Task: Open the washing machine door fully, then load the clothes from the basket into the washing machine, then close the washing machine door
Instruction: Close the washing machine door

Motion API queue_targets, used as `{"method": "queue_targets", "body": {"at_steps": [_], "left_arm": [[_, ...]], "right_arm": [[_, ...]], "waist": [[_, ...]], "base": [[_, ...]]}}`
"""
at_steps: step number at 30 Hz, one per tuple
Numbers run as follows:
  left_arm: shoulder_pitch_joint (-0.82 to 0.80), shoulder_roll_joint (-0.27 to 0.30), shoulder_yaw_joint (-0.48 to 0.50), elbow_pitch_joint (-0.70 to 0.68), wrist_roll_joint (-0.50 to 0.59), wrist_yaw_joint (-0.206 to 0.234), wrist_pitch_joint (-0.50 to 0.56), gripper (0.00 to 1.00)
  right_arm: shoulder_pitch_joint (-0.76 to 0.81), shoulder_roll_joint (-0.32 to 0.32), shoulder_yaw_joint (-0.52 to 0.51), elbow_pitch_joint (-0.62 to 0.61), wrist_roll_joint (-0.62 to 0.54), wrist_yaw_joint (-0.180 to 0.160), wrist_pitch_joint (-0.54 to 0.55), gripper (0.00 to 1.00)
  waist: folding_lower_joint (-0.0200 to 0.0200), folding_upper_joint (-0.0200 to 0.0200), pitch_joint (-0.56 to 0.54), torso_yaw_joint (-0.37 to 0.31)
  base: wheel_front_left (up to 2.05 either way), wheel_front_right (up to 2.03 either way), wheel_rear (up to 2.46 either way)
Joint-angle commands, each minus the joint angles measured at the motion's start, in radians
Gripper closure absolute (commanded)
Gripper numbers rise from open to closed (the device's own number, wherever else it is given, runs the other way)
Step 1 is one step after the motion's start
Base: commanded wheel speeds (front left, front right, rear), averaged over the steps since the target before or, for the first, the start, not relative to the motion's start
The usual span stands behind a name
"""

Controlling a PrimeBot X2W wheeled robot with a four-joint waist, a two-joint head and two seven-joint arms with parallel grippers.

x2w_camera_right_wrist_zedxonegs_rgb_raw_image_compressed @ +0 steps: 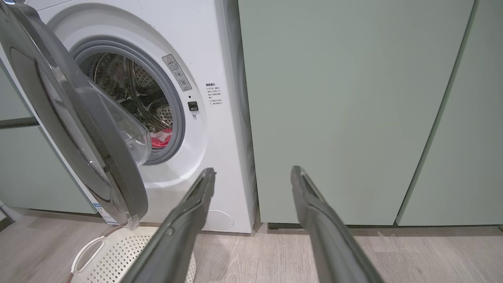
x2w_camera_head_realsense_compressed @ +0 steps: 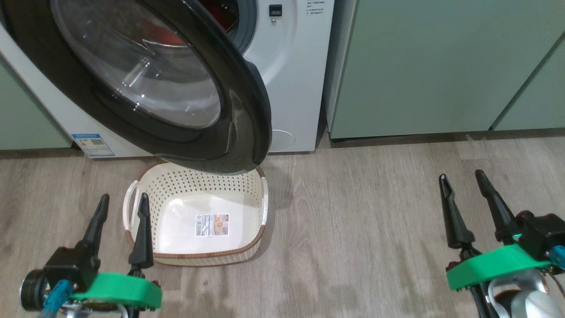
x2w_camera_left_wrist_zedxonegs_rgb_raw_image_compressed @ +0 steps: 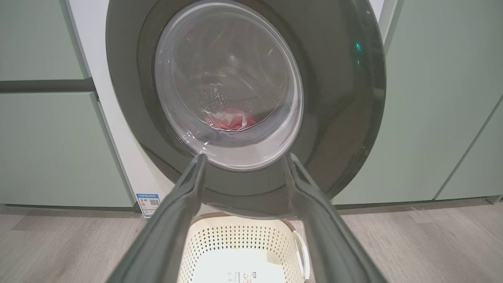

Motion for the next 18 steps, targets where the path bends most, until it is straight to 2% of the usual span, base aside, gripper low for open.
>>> {"method": "queue_targets", "body": {"at_steps": [1, 2, 14, 18], "left_arm": [[-0.044, 0.008, 0.033, -0.026, -0.002, 0.004, -0.008, 0.00], [-0.045, 0.008, 0.033, -0.024, -0.003, 0.005, -0.008, 0.00], [-0.061, 0.008, 0.021, -0.023, 0.006, 0.011, -0.019, 0.00], [-0.076, 0.001, 0.013, -0.030, 0.005, 0.012, -0.021, 0.00]], "right_arm": [[-0.011, -0.007, 0.014, -0.040, 0.005, 0.000, -0.003, 0.55], [-0.010, -0.007, 0.012, -0.041, 0.008, 0.000, -0.003, 1.00], [-0.026, -0.007, -0.031, -0.042, 0.035, 0.000, 0.006, 1.00], [-0.075, -0.007, -0.063, -0.043, 0.101, 0.000, 0.002, 1.00]], "waist": [[0.0000, 0.0000, 0.000, 0.001], [0.0000, 0.0000, 0.001, 0.003], [0.0000, 0.0000, 0.002, 0.039], [0.0000, 0.0000, 0.002, 0.072]], "base": [[0.00, 0.00, 0.00], [0.00, 0.00, 0.00], [0.00, 0.00, 0.00], [0.00, 0.00, 0.00]]}}
